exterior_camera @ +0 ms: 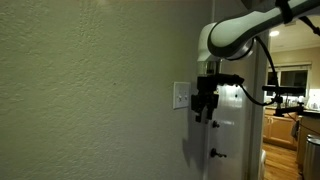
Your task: Switch off the light switch
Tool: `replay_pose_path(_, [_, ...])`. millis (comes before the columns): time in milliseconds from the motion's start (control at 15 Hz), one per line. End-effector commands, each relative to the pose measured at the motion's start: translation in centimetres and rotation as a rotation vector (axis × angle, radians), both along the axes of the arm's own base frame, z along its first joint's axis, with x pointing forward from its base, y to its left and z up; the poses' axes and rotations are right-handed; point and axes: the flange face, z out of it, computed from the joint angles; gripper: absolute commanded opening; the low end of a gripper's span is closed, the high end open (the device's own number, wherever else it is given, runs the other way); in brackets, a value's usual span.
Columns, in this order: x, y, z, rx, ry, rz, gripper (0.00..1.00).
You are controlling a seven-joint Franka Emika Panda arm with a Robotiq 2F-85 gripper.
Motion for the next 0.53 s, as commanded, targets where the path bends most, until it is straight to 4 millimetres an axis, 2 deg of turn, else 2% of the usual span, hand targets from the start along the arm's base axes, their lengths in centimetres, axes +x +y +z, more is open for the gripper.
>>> replay_pose_path(0, [-2.2,0.3,-0.2,0.026,0.061,-0.001,0.99])
replay_pose_path(267, [-3.4,0.3,-1.1,0.04,0.103,-0.003,1.0])
replay_pose_path(333, [-1.2,0.2,-1.3,0.018,0.092,-0.001,1.0])
replay_pose_path(467, [-1.5,0.2,-1.5,0.02,0.098,-0.001,1.0])
